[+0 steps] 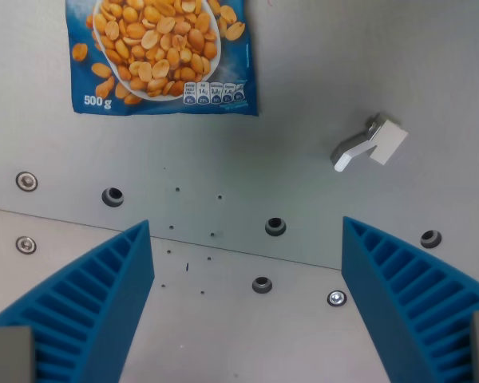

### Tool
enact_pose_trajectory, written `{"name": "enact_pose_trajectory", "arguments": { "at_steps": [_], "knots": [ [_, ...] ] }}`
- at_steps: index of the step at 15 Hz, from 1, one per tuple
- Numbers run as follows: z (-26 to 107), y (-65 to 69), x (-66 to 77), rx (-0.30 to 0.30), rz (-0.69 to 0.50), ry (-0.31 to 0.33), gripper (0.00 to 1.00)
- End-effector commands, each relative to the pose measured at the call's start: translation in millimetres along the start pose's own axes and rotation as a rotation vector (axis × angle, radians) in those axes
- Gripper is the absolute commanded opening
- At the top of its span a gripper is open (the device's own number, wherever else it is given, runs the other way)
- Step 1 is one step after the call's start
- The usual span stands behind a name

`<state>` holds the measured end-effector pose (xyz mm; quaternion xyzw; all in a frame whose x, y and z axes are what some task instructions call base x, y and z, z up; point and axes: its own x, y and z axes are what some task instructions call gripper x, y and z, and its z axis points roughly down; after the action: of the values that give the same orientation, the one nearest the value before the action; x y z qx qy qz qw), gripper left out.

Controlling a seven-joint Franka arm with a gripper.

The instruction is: Move in gripper positive x

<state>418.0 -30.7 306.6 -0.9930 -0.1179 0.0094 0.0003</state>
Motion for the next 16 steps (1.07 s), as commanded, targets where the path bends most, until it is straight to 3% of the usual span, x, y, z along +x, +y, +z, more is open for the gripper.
{"name": "enact_pose_trajectory", "arguments": {
  "at_steps": [1, 16],
  "knots": [
    [-2.5, 0.1, 5.1, -0.002, 0.0, 0.006, 1.0],
    [-3.0, 0.1, 80.1, -0.002, 0.0, 0.006, 1.0]
  ]
}}
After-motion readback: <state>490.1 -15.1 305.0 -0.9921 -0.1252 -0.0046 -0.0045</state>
